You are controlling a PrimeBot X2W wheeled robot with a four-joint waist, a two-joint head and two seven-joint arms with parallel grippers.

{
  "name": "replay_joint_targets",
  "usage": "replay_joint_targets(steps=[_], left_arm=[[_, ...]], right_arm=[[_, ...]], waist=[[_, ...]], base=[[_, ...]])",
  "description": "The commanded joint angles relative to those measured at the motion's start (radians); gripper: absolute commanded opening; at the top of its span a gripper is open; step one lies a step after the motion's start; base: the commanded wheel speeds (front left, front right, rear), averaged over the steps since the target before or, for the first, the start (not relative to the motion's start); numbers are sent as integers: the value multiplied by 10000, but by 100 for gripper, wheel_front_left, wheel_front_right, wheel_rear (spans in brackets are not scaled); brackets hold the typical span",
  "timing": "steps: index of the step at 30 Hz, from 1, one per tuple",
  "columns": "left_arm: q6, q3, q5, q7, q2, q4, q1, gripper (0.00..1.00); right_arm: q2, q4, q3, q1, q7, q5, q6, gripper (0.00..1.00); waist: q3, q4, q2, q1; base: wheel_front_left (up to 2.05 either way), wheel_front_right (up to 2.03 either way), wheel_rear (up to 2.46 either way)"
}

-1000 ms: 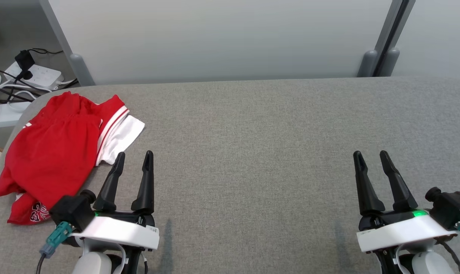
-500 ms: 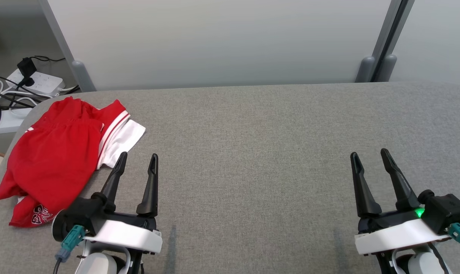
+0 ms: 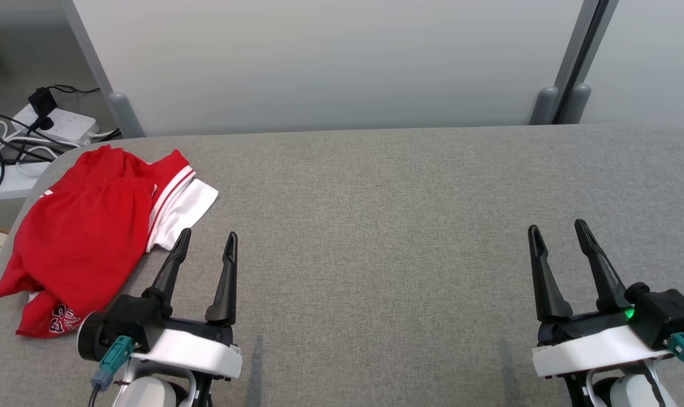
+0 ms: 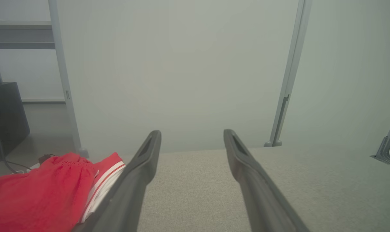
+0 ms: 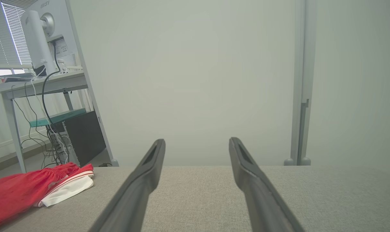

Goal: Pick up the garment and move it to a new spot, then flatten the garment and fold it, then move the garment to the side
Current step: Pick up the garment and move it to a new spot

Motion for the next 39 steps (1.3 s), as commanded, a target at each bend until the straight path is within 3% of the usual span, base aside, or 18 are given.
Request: replay_joint_targets(steps=[1,14,39], left_arm=[[90,299,1,-101,87,-238,-583,100],[134,329,98,-101,87,-244,-633,100],[305,275,188,-101,87,-580,-490,100]], right_arm=[[-2,-257,142,-153,-134,41,73,100],[18,-230,259,-128,-134,105,73,100],[21,-412,430,66,-134,200,73,100]], waist=[[6,8,0,0],[20,285,0,0],[-2,2313,0,0]], base=[[0,0,0],[0,0,0],[0,0,0]])
